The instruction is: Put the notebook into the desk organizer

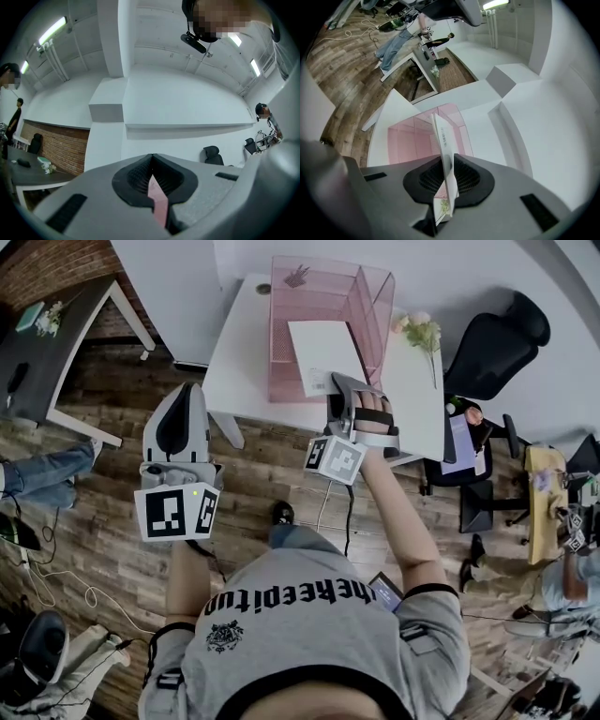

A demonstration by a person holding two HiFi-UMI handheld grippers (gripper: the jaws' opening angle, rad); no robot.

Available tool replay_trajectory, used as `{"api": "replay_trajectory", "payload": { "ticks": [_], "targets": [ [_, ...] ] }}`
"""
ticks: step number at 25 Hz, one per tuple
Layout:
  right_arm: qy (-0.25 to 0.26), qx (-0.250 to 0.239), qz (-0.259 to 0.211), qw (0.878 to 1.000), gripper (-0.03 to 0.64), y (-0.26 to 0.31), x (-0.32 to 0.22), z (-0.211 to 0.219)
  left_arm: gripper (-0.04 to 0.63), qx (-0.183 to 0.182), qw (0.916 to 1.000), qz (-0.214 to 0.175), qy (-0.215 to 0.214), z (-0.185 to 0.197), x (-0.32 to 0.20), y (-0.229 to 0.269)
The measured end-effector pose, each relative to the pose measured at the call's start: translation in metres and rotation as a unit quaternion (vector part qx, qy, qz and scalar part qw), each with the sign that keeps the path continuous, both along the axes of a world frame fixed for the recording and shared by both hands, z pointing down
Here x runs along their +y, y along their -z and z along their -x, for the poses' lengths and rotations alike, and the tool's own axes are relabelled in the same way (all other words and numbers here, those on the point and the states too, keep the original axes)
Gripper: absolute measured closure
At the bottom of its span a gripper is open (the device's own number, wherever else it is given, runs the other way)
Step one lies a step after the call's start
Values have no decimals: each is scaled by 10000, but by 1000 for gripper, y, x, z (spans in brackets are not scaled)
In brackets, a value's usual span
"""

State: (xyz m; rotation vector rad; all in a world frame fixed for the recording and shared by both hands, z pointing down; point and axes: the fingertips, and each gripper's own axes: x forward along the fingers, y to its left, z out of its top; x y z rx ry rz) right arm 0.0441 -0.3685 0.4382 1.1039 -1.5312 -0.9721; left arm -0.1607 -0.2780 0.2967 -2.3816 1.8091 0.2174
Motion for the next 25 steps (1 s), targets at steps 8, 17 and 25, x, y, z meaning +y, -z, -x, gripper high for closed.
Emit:
{"api": "replay_trajectory", "payload": {
  "ticks": [8, 17, 25],
  "targets": [
    [95, 153, 16, 9998, 563, -6, -12, 5, 591, -4, 10000, 21, 56, 2, -3, -1],
    [316, 5, 68, 9995, 528, -8, -9, 12, 591, 2, 10000, 25, 78, 2, -3, -1],
    [523, -72, 73, 9986, 506, -19, 2, 12, 591, -22, 10000, 20, 20, -5, -1, -1]
  ]
}}
